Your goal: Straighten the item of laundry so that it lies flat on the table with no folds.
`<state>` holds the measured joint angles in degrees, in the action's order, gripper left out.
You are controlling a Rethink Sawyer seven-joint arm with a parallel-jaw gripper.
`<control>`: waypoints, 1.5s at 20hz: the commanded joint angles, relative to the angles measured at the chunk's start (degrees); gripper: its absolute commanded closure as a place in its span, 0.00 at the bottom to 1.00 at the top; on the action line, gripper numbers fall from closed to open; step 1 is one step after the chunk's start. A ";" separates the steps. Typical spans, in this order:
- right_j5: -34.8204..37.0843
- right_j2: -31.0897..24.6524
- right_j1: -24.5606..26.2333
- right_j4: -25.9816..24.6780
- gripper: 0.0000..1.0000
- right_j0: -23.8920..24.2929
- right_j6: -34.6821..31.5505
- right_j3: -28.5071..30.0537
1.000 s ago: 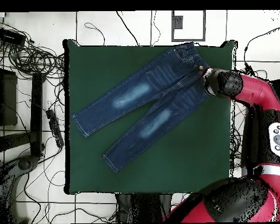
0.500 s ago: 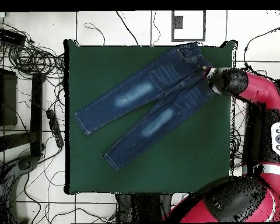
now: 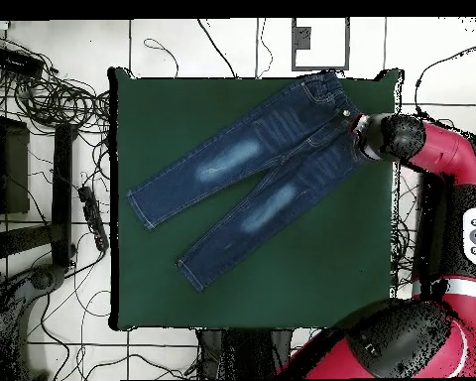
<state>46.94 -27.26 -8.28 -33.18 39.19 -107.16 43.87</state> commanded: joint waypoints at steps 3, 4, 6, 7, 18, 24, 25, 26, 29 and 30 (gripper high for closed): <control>1.45 1.17 3.43 -4.26 0.00 1.70 17.79 1.06; 1.38 1.13 3.31 -4.24 0.00 1.54 17.72 1.15; 0.40 1.25 2.82 -4.20 0.00 1.14 16.62 1.84; -1.72 0.58 2.30 -3.64 0.00 1.42 15.87 3.08; -4.03 3.67 -9.54 -0.86 0.00 -5.70 0.81 16.48; -6.49 3.12 -9.05 0.12 0.00 -6.85 -0.56 16.36; -6.59 3.03 -8.88 0.29 0.00 -7.00 -0.79 16.17; -6.38 2.98 -8.54 0.52 0.00 -7.16 -1.04 15.57; -6.84 2.63 -7.69 1.11 0.00 -7.15 -1.34 14.88; -7.20 2.57 -7.54 1.21 0.00 -6.97 -1.29 15.12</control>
<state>41.74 -23.94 -17.58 -33.56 35.18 -106.81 52.11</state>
